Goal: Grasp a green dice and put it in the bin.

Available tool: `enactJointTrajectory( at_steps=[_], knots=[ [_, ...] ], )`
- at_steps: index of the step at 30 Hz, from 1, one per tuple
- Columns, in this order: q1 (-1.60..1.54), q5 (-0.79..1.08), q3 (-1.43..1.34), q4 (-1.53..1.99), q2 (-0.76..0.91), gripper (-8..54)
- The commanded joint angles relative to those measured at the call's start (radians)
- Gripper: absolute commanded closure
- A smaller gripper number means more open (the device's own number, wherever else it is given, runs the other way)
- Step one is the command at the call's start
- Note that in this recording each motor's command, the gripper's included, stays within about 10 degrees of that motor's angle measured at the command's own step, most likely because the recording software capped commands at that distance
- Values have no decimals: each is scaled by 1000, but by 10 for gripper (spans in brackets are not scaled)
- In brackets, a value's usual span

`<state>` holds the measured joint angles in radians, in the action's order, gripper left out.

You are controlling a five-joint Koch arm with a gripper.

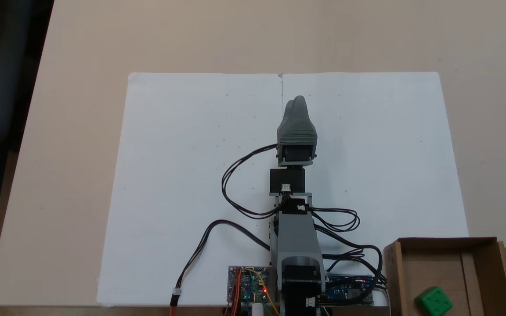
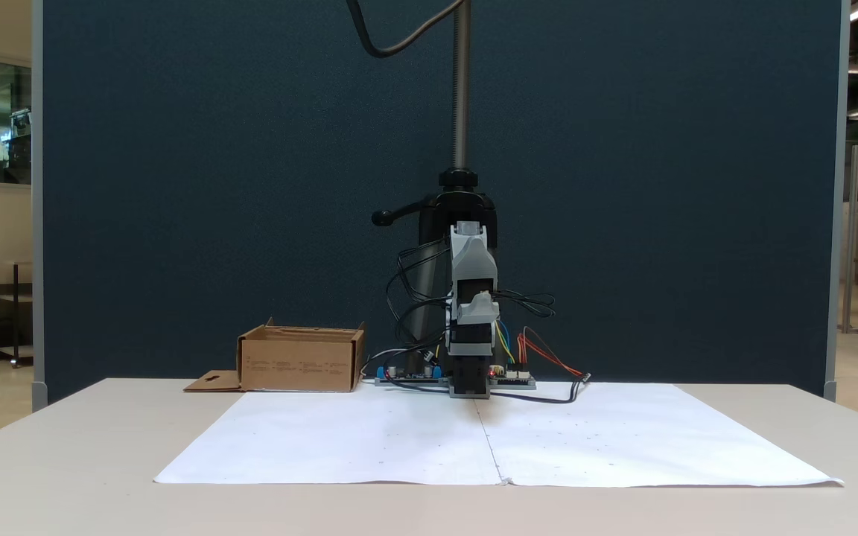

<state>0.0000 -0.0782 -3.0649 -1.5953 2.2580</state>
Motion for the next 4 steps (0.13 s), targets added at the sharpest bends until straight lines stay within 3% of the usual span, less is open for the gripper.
enactJointTrajectory(
  at_steps=[1,4],
  knots=[
    [11,51,-67,-91,112,10],
    [9,49,-66,-91,112,10]
  ],
)
